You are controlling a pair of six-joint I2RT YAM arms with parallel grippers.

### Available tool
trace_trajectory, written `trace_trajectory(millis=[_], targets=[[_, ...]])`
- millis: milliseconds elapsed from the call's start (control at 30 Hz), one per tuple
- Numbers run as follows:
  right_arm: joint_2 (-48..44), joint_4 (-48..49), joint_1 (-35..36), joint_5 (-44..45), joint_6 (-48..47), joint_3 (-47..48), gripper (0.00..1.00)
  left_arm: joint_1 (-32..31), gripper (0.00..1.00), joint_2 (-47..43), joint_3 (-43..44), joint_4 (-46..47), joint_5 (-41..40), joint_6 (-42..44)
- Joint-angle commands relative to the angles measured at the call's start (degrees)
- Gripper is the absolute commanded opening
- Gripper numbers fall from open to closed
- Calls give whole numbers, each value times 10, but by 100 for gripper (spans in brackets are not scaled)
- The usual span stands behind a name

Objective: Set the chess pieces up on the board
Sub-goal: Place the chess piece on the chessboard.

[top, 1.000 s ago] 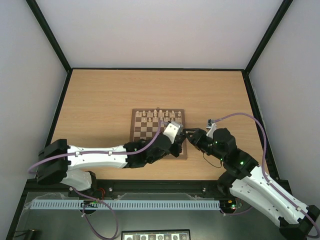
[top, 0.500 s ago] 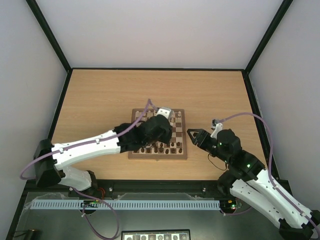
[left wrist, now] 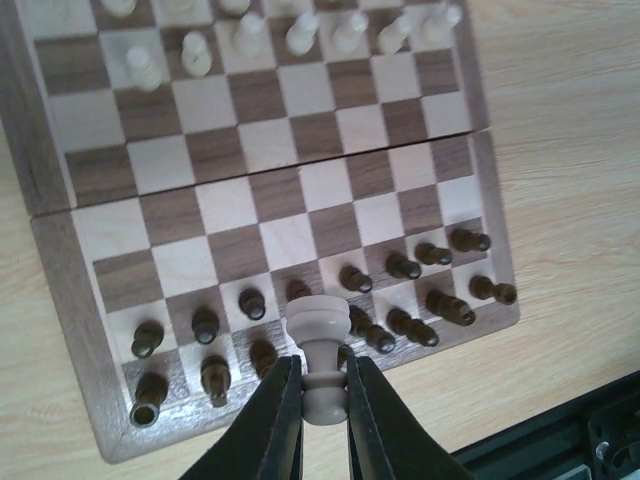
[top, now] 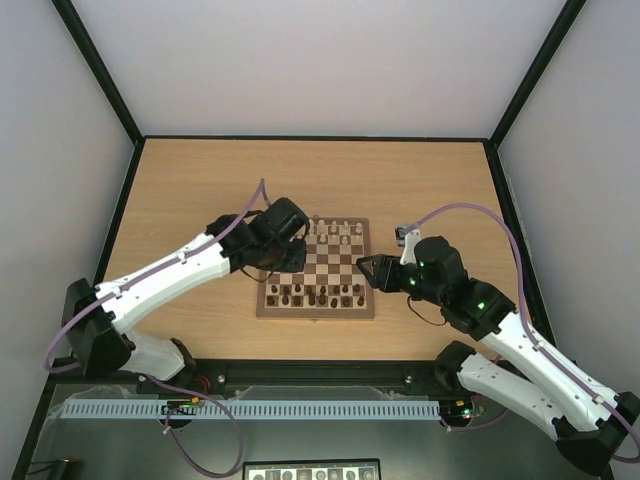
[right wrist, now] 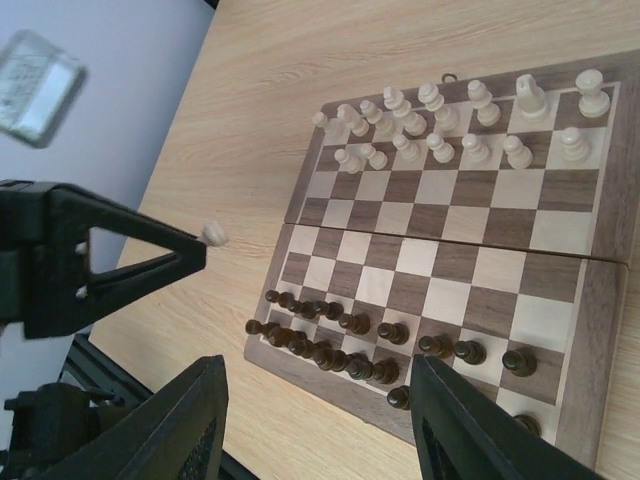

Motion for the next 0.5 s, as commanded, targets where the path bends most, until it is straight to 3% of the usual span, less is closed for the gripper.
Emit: trace_trajectory(millis=[0,467], targets=[[-4,-17,-2,-29,-45,15,51,37,10,36,33,-72,83,-8],[-28,-18,-1,-76,-105,-27,52,154,8,221,131,-186,113,55]])
